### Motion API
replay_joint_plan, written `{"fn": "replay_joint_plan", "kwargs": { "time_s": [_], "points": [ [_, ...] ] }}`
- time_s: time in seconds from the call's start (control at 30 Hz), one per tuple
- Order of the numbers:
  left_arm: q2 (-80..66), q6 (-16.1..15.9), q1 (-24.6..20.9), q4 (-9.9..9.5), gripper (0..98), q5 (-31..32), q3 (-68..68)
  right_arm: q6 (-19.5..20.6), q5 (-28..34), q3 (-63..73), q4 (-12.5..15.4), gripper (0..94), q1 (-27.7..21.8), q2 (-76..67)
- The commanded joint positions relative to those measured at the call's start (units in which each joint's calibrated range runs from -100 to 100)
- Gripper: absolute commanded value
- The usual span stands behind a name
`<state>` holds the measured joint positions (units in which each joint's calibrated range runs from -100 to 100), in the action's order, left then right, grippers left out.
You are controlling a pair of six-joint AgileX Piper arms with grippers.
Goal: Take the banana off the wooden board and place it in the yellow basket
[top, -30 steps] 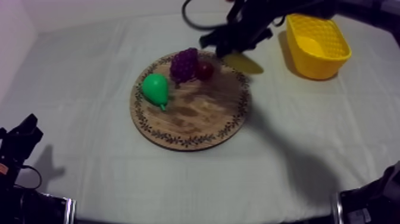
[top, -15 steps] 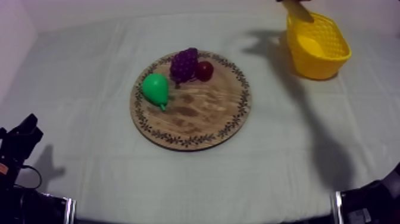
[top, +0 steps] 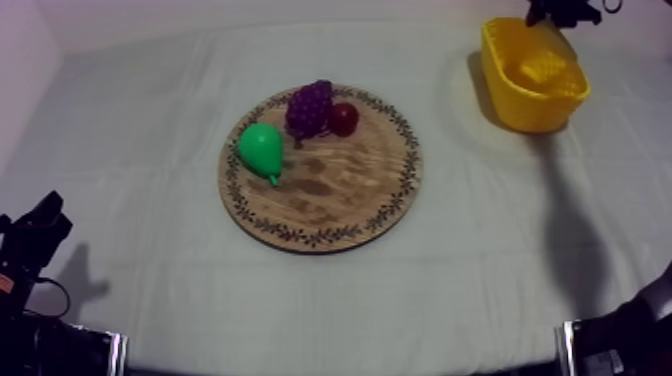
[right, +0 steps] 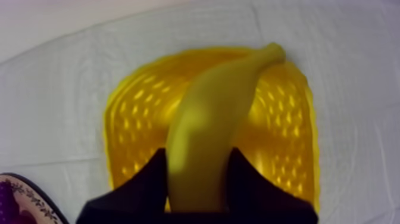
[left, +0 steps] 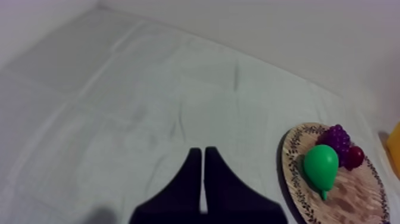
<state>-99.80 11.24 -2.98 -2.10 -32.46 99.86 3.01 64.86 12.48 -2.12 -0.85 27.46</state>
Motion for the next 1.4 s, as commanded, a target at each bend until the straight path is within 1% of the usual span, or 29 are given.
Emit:
{"fn": "replay_joint_plan", "kwargs": {
  "time_s": [0.0,0.47,0.73,0.9,1.07,1.2,1.3,1.37],
  "points": [
    [0.0,0.0,0.0,-0.03,0.1,0.0,0.0,-0.2,-0.5,-1.0,-0.1,24.2,-0.3,0.5],
    [0.0,0.0,0.0,-0.03,0.1,0.0,0.0,-0.1,-4.9,-3.5,-1.1,24.1,-0.7,5.5],
    [0.0,0.0,0.0,-0.03,0.1,0.0,0.0,-0.4,-7.2,-3.8,-1.0,24.4,-0.6,7.2],
    [0.0,0.0,0.0,-0.03,0.1,0.0,0.0,-0.2,-8.2,-4.4,-1.1,28.0,-0.4,7.6],
    [0.0,0.0,0.0,-0.03,0.1,0.0,0.0,0.7,-9.2,-5.3,-1.5,36.4,-0.4,7.3],
    [0.0,0.0,0.0,-0.03,0.1,0.0,0.0,1.3,-9.5,-6.1,-2.0,39.7,-0.2,6.8],
    [0.0,0.0,0.0,-0.03,0.1,0.0,0.0,2.1,-10.1,-7.5,-2.7,37.3,0.2,5.8],
    [0.0,0.0,0.0,-0.03,0.1,0.0,0.0,2.3,-11.1,-9.0,-2.9,31.3,0.3,4.7]
  ]
}}
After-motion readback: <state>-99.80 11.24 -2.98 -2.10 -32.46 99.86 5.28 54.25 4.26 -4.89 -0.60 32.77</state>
